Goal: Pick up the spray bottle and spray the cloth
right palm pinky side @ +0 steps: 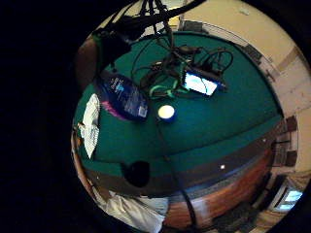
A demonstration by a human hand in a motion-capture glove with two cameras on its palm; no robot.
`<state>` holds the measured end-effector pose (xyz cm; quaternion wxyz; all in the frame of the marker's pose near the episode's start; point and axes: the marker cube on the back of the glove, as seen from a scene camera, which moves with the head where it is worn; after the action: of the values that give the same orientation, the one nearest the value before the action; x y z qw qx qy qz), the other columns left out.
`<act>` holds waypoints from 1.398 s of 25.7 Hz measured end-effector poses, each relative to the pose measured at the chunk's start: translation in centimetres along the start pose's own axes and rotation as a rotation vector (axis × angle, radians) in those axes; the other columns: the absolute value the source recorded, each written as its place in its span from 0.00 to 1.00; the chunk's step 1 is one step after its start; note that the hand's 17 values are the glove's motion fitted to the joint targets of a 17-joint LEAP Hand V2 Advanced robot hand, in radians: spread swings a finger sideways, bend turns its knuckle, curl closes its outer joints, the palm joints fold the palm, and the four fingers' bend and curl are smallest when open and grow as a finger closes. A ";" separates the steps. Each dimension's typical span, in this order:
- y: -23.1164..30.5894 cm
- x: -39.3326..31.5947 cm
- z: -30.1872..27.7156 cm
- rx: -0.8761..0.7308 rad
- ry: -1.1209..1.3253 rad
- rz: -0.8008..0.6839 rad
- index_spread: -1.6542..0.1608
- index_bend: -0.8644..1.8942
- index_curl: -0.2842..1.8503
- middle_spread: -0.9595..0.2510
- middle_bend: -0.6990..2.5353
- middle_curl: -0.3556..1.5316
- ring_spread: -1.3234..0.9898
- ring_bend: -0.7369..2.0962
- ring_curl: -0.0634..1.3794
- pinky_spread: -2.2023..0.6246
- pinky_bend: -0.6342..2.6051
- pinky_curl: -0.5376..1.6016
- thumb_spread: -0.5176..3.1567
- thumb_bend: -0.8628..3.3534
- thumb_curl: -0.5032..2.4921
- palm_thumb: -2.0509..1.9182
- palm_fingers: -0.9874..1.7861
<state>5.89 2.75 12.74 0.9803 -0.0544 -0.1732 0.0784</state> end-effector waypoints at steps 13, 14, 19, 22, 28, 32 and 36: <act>-1.8 0.6 4.0 0.095 -0.413 0.190 0.70 0.35 0.23 0.73 0.28 0.36 0.54 0.42 0.25 0.85 0.33 0.40 0.40 0.21 0.27 0.65 0.57; -1.9 0.6 4.1 0.095 -0.440 0.206 0.70 0.35 0.23 0.73 0.28 0.36 0.54 0.42 0.25 0.85 0.33 0.40 0.40 0.21 0.27 0.65 0.57; -2.0 1.1 4.5 0.108 -0.511 0.253 0.70 0.35 0.23 0.71 0.28 0.36 0.53 0.43 0.26 0.83 0.34 0.41 0.40 0.22 0.28 0.69 0.62; -2.1 1.0 4.5 0.127 -0.523 0.263 0.72 0.35 0.23 0.67 0.29 0.37 0.51 0.44 0.26 0.76 0.37 0.42 0.40 0.22 0.29 0.71 0.74; -1.8 1.0 4.7 0.158 -0.537 0.252 0.74 0.39 0.26 0.64 0.33 0.41 0.49 0.47 0.31 0.70 0.40 0.45 0.38 0.22 0.31 0.74 0.86; -1.8 0.7 4.5 0.198 -0.563 0.238 0.75 0.43 0.29 0.63 0.35 0.44 0.48 0.50 0.35 0.71 0.43 0.47 0.35 0.23 0.33 0.76 0.88; -1.6 0.7 4.6 0.219 -0.621 0.247 0.75 0.50 0.32 0.62 0.39 0.47 0.48 0.54 0.38 0.71 0.45 0.49 0.35 0.23 0.34 0.76 0.90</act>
<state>5.19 1.68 17.46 0.8638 0.0569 -0.4460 0.2274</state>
